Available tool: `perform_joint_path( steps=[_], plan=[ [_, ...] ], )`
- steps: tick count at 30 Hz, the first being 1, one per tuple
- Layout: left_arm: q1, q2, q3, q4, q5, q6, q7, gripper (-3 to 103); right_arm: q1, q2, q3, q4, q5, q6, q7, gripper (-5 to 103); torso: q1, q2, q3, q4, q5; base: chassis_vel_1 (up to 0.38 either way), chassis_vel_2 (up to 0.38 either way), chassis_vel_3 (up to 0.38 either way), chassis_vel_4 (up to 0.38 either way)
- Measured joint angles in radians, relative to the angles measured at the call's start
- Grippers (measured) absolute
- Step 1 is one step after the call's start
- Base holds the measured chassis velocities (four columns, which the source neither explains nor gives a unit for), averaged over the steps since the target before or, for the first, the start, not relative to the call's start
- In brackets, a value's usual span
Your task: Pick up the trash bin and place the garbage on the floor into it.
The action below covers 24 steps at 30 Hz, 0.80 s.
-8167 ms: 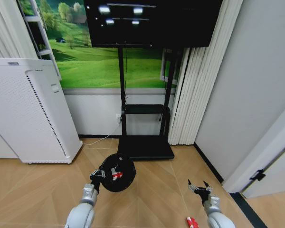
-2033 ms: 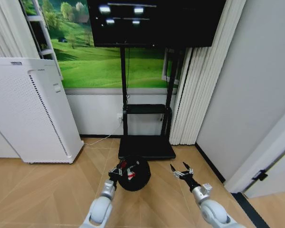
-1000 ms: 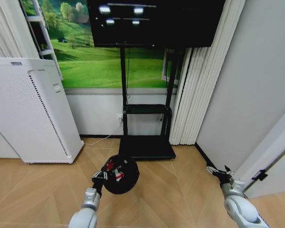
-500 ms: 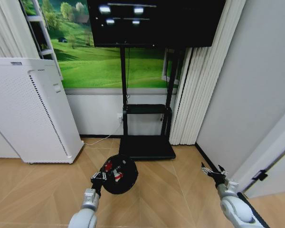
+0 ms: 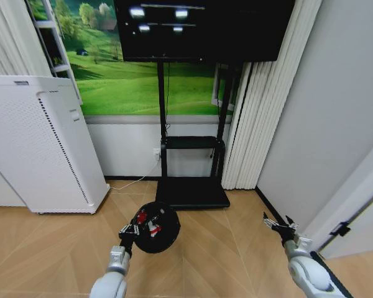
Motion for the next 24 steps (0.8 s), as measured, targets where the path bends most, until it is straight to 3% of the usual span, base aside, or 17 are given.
perform_joint_path(
  steps=[10, 24],
  plan=[
    [0.003, 0.000, 0.001, 0.001, 0.000, -0.003, 0.000, 3, 0.000, 0.000, 0.000, 0.000, 0.000, 0.000, 0.001, 100, 0.000, 0.000, 0.000, 0.0001, 0.0000, 0.127, 0.123, -0.127, -0.128],
    [0.013, -0.002, -0.001, -0.003, 0.003, -0.007, 0.000, 3, 0.000, 0.000, 0.000, 0.000, 0.001, 0.000, 0.001, 100, 0.000, 0.000, 0.000, -0.0001, -0.0004, 0.277, 0.280, -0.286, -0.280]
  ],
)
